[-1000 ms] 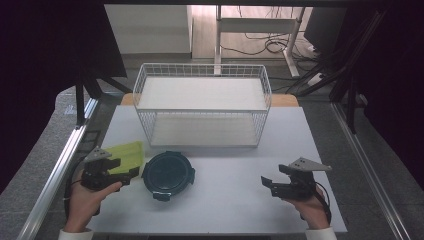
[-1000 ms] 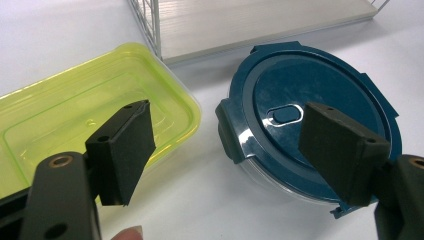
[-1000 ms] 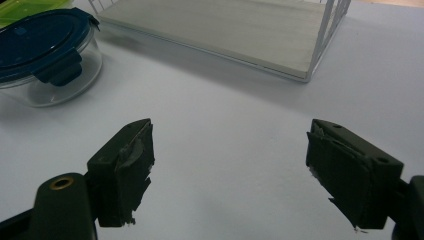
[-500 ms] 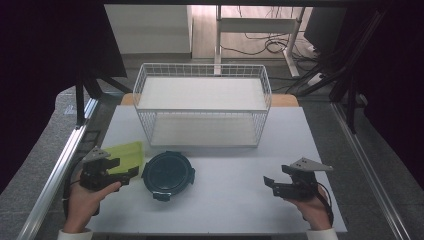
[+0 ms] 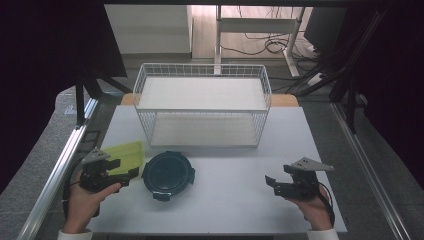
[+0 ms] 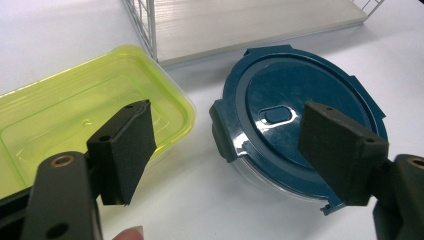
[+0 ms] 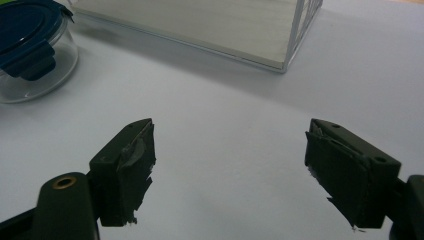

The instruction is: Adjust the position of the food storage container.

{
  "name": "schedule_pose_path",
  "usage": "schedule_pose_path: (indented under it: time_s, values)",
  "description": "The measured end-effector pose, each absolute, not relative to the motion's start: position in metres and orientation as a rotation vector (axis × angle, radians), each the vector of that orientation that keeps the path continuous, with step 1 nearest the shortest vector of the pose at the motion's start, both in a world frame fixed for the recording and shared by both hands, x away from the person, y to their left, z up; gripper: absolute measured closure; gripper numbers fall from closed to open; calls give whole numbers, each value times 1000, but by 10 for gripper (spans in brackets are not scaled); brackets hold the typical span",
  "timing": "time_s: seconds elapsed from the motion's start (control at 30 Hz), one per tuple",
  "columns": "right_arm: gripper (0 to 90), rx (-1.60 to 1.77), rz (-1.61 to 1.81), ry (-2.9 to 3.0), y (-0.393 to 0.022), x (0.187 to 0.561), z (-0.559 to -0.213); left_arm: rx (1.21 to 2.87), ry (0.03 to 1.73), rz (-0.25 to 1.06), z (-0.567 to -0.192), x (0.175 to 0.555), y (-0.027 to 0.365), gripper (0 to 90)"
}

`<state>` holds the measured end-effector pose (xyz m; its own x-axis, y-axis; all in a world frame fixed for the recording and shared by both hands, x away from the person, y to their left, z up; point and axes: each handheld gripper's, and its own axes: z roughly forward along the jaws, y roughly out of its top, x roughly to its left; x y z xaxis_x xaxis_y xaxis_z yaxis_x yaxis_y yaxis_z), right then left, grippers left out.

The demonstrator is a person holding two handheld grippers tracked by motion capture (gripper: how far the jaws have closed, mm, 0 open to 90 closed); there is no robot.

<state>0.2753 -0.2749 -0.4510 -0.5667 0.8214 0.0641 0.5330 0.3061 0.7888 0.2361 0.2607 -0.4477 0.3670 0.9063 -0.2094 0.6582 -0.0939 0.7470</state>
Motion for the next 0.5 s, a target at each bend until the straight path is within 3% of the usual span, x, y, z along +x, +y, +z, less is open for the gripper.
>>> schedule_pose_path:
  time_s: [0.5]
  values:
    - [201,1239,1095,2229,-276,278,-454,1855,1367,368,-437,249,259,254]
